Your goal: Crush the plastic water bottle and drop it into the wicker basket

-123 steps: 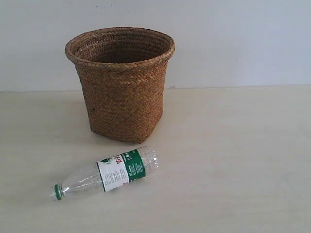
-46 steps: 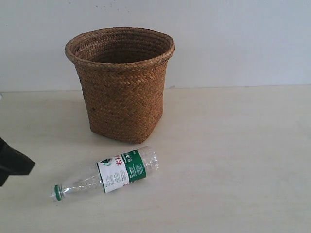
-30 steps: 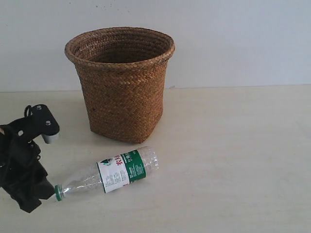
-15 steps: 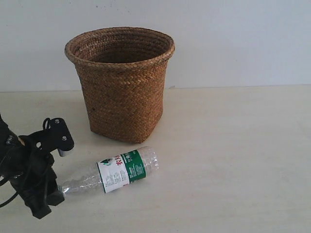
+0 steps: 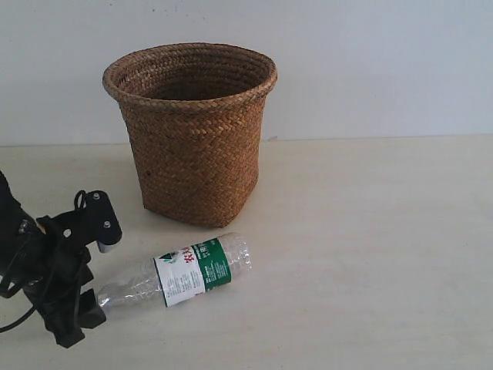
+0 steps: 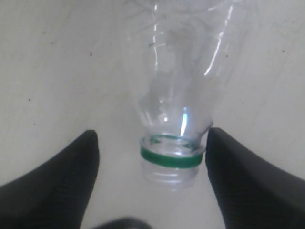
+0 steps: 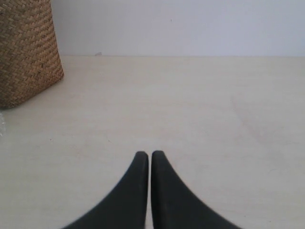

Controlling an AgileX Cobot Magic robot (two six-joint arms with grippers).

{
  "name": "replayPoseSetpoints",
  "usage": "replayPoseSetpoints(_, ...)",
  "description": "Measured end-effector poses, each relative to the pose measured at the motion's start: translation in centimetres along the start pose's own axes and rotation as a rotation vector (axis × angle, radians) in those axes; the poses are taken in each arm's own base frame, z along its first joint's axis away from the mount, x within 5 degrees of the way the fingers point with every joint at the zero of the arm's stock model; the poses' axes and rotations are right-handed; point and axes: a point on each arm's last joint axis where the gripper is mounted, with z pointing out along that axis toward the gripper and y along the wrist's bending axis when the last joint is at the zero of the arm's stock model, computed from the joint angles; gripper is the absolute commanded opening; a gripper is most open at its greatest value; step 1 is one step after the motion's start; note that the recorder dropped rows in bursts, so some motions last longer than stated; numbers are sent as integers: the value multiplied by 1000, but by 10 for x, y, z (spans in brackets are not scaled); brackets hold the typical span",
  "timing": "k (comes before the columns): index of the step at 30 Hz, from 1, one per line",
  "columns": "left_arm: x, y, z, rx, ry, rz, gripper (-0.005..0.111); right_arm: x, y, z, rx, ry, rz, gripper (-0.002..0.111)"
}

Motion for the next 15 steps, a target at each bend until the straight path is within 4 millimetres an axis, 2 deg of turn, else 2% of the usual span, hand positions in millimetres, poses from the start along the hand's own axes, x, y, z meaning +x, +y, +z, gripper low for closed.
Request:
replayPoseSetpoints(5, 1, 1, 11, 0, 10, 8, 59, 0, 0, 0, 0, 0, 0, 0)
replayPoseSetpoints(10, 1, 3, 13, -15, 3, 24, 56, 0, 0, 0, 0, 0, 0, 0)
replayPoseSetpoints(12, 1, 3, 13, -17, 2, 42, 52, 0, 0, 0, 0, 0, 0, 0)
replayPoseSetpoints(15, 1, 3, 13, -17, 2, 59, 39, 0, 0, 0, 0, -3, 0, 0)
